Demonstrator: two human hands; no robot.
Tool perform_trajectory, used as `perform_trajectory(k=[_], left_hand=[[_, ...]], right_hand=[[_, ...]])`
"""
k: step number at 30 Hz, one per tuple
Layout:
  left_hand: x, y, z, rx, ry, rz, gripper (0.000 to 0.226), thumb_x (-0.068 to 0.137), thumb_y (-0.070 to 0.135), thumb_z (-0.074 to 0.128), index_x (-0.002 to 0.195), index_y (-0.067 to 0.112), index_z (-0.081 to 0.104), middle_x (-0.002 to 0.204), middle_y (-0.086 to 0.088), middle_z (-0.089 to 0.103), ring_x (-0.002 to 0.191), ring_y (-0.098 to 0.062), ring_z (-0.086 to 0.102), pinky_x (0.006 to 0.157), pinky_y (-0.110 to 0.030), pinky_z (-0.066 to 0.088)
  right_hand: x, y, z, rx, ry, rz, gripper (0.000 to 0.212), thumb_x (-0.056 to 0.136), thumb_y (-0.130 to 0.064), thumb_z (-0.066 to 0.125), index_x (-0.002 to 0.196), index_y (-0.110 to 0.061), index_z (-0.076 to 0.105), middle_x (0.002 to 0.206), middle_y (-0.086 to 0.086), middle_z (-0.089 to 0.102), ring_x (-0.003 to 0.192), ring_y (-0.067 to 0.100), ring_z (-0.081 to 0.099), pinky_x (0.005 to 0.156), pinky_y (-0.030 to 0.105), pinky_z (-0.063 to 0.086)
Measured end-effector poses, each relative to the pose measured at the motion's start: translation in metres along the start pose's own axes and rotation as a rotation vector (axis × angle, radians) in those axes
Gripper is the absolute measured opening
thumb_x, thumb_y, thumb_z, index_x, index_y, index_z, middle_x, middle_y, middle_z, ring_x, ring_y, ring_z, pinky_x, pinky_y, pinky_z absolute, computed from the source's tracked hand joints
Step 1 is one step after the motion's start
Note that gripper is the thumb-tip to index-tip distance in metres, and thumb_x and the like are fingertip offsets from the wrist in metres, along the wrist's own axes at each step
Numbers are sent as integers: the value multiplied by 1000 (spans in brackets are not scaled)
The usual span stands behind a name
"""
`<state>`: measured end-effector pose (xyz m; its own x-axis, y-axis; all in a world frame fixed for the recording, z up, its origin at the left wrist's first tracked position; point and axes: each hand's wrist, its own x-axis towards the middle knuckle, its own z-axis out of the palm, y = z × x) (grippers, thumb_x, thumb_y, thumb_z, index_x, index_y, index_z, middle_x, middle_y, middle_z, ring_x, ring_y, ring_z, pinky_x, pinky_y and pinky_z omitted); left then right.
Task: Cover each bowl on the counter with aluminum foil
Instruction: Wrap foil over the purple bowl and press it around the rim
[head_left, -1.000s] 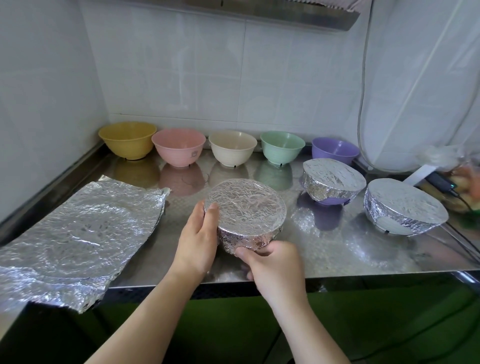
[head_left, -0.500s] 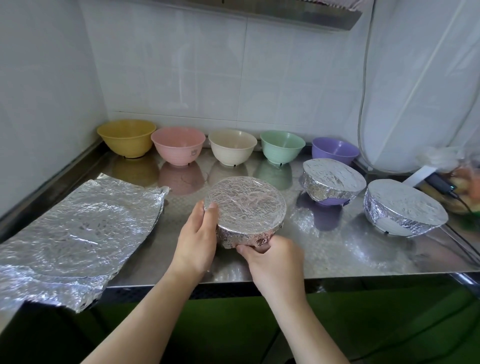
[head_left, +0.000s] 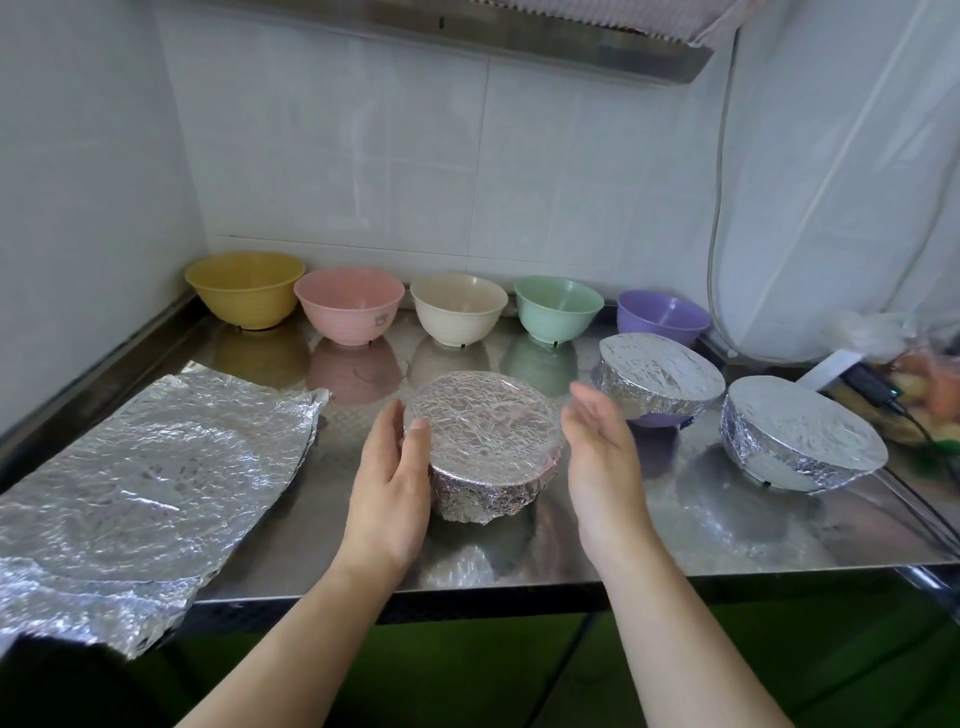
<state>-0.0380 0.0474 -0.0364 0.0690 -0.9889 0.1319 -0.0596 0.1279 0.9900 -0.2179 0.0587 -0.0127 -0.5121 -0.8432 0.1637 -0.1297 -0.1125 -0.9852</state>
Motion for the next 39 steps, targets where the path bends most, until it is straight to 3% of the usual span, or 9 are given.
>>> perform_trajectory(k=[3, 7, 10, 15, 20, 25, 32, 36, 39], left_hand=[[0, 5, 5, -54, 59, 16, 50, 111, 40, 43, 159, 33, 37, 159, 24, 40, 142, 9, 34, 114, -16, 24], [0, 12, 18, -210, 91, -67, 42, 111, 38, 41, 153, 42, 45, 147, 29, 49, 122, 19, 47, 92, -1, 29], [-2, 9, 27, -288, 145, -85, 41, 110, 39, 41, 150, 43, 49, 146, 25, 53, 132, 7, 48, 105, -14, 34], [-1, 7, 35, -298, 211, -98, 42, 108, 37, 33, 141, 40, 60, 139, 24, 61, 132, 3, 51, 112, -28, 38], [5, 18, 22, -255, 216, -131, 40, 109, 34, 33, 117, 44, 71, 108, 40, 65, 101, 28, 53, 91, -10, 40], [7, 16, 8, -204, 293, -62, 28, 107, 36, 47, 129, 32, 64, 123, 20, 65, 120, 2, 56, 100, -21, 42], [-6, 23, 28, -147, 188, -38, 47, 107, 42, 48, 153, 35, 44, 155, 16, 47, 143, -4, 40, 122, -35, 30], [-10, 14, 37, -226, 248, -79, 42, 109, 39, 40, 150, 39, 48, 143, 20, 56, 133, 1, 46, 104, -16, 32], [-8, 12, 42, -270, 294, -115, 37, 109, 35, 39, 141, 37, 56, 115, 34, 60, 100, 23, 52, 78, 4, 33]], right_hand=[[15, 5, 14, 51, -105, 45, 33, 108, -25, 58, 141, -28, 63, 143, -15, 63, 134, 2, 55, 119, 31, 39], [13, 11, 25, 168, -84, 104, 51, 90, -50, 58, 136, -29, 68, 140, -12, 67, 136, 8, 57, 123, 44, 38], [12, 17, 31, 348, 12, 179, 62, 82, -53, 65, 137, -25, 70, 144, -4, 66, 139, 16, 57, 124, 49, 37], [8, 23, 37, 373, 67, 169, 28, 100, -34, 58, 122, -28, 75, 126, -8, 75, 127, 15, 66, 117, 48, 45], [-7, 16, 28, 259, 35, 106, 31, 88, -47, 57, 109, -29, 72, 107, -9, 76, 109, 13, 70, 102, 42, 51], [13, 2, 14, 199, 72, 10, 27, 80, -42, 64, 96, -22, 73, 97, -7, 73, 101, 15, 67, 107, 48, 47], [39, 7, 25, 457, -201, 238, 37, 106, -31, 53, 129, -12, 74, 128, 8, 76, 125, 28, 69, 117, 54, 45], [28, 13, 30, 621, -115, 329, 44, 107, -34, 47, 127, -6, 74, 127, 19, 74, 122, 38, 69, 111, 54, 49], [19, 14, 36, 721, -50, 400, 39, 108, -34, 47, 114, -9, 76, 110, 15, 79, 103, 33, 76, 90, 43, 57]])
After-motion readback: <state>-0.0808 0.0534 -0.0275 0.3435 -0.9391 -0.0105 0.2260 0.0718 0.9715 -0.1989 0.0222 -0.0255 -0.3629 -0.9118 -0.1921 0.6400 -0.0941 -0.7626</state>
